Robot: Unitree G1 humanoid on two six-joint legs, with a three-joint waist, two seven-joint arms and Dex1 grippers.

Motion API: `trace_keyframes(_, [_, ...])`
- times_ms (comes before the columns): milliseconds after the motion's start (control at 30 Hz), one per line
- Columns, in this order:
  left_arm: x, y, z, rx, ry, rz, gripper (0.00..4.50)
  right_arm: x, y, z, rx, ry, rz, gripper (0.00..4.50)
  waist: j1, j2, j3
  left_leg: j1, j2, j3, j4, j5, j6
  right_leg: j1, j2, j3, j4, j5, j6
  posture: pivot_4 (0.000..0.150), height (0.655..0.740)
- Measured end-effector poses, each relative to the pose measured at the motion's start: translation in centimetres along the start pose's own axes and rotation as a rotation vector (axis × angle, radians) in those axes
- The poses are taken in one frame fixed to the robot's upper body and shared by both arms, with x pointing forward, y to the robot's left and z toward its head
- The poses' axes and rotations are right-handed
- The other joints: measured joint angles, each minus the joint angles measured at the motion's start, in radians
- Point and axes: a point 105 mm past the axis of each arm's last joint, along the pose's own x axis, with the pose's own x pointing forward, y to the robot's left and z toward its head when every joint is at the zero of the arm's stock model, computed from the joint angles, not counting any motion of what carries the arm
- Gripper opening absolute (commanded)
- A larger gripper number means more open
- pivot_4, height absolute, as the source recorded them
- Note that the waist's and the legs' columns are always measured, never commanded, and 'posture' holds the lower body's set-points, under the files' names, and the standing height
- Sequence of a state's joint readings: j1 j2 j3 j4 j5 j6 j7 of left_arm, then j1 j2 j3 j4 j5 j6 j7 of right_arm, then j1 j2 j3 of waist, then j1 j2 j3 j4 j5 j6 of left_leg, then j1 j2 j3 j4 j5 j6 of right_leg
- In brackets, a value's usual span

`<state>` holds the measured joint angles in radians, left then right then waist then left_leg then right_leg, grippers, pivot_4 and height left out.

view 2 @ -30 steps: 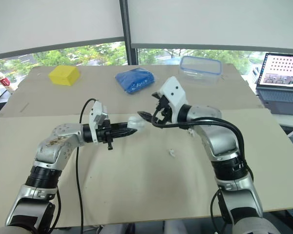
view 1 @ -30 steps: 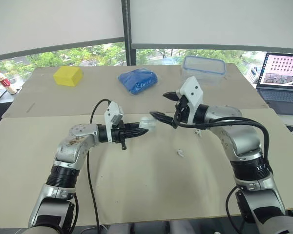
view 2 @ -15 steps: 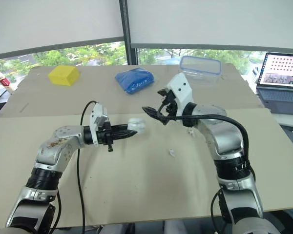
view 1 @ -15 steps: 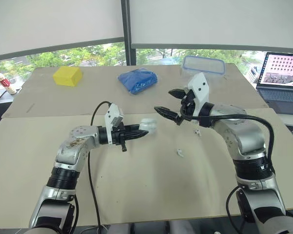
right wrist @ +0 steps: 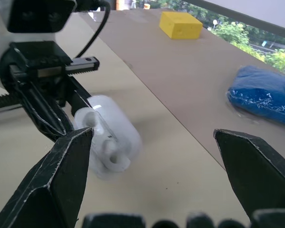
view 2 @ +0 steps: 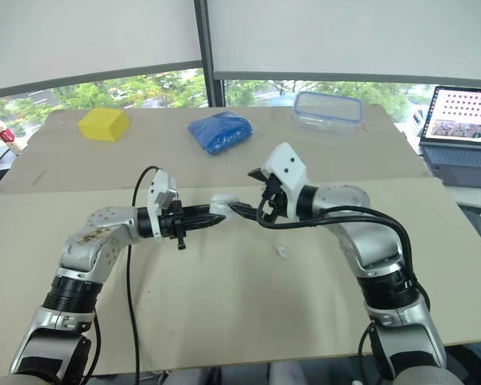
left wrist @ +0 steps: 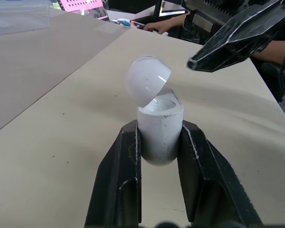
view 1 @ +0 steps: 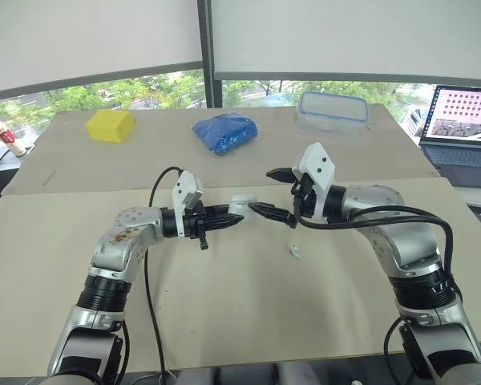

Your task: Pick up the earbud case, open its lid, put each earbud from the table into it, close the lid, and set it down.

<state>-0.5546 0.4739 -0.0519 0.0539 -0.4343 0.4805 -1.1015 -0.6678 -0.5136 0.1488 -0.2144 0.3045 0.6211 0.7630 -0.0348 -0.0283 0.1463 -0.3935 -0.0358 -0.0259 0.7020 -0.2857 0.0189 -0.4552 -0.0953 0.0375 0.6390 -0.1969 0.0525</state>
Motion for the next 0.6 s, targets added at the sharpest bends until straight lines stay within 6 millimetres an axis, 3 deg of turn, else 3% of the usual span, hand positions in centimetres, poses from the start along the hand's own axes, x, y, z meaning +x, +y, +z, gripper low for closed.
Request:
trace_keyframes(300, [0.2, -0.1, 0.0, -0.001, 0.0, -0.007, 0.55, 0.6, -2.5, 0.8, 0.028, -0.04, -0.117, 4.48, 0.0, 0.0, 0.0, 0.0, 0.0, 0.0, 0.0, 0.0, 0.0, 0.0, 0.0, 0.0, 0.0, 0.0, 0.0, 0.15, 0.74])
trace_keyframes(467, [0.2, 0.1, 0.0, 0.0, -0.002, 0.013, 0.55, 0.1, -2.7, 0.9, 0.075, -0.053, -0.102, 4.48, 0.0, 0.0, 0.0, 0.0, 0.0, 0.0, 0.0, 0.0, 0.0, 0.0, 0.0, 0.0, 0.0, 0.0, 0.0, 0.15, 0.74])
trace_keyframes(600, [-0.5, 2.2, 0.4, 0.045, -0.043, 0.165, 0.55, -1.6, -3.5, -0.3, 0.112, 0.01, -0.145, 4.48, 0.007, 0.0, 0.0, 0.0, 0.001, 0.0, 0.0, 0.0, 0.0, 0.0, 0.0, 0.0, -0.001, 0.0, 0.0, 0.15, 0.74])
